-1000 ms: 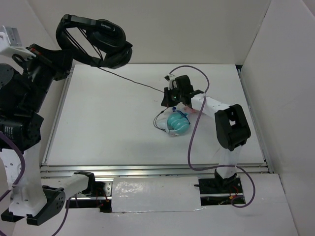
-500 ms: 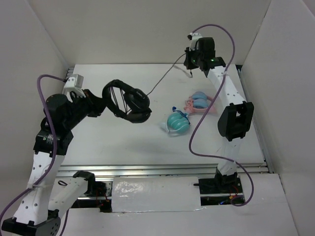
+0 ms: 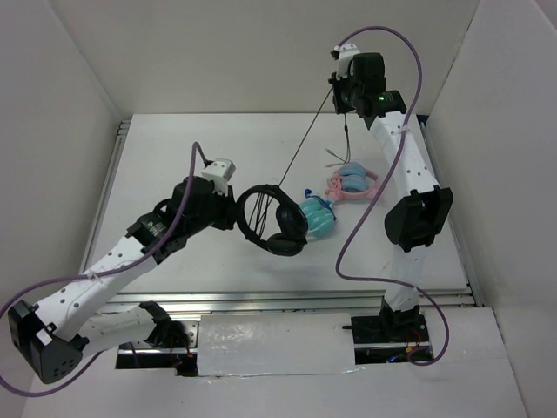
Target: Wrap the headphones
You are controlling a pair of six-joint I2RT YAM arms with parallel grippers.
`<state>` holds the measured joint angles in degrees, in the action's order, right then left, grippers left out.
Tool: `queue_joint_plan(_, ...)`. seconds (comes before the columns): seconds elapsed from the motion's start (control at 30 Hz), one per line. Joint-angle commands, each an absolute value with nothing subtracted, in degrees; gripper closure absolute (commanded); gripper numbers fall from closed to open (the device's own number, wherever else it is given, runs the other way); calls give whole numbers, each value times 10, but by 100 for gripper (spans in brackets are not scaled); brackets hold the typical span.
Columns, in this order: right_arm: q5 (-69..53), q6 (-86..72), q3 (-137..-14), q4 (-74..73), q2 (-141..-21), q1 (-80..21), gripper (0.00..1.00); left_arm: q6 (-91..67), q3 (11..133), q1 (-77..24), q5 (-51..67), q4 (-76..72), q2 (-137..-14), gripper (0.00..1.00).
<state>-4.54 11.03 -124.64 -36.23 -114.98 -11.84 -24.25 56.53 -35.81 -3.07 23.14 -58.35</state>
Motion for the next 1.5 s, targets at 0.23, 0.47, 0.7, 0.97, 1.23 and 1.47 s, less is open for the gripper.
queue_joint_plan(0.23, -2, 159, -1282, -368, -1098, -152, 100, -293, 572, -406, -254, 284, -677, 100)
queue_joint_plan(0.47, 88, 220, -1291, -364, -1084, -239, 100, -302, 595, -415, -302, 307, -742, 100)
queue_joint_plan(0.7, 124, 253, -1270, -364, -1072, -307, 100, -314, 604, -394, -320, 320, -771, 100)
queue_joint_plan(0.97, 155, 286, -1200, -347, -995, -378, 100, -308, 638, -321, -314, 327, -816, 100)
queue_joint_plan(1.23, 147, 279, -1089, -357, -905, -469, 100, -304, 737, -217, -280, 326, -868, 100)
queue_joint_plan(1.47, 134, 191, -1014, -319, -874, -583, 100, -371, 924, -149, -313, 418, -950, 100)
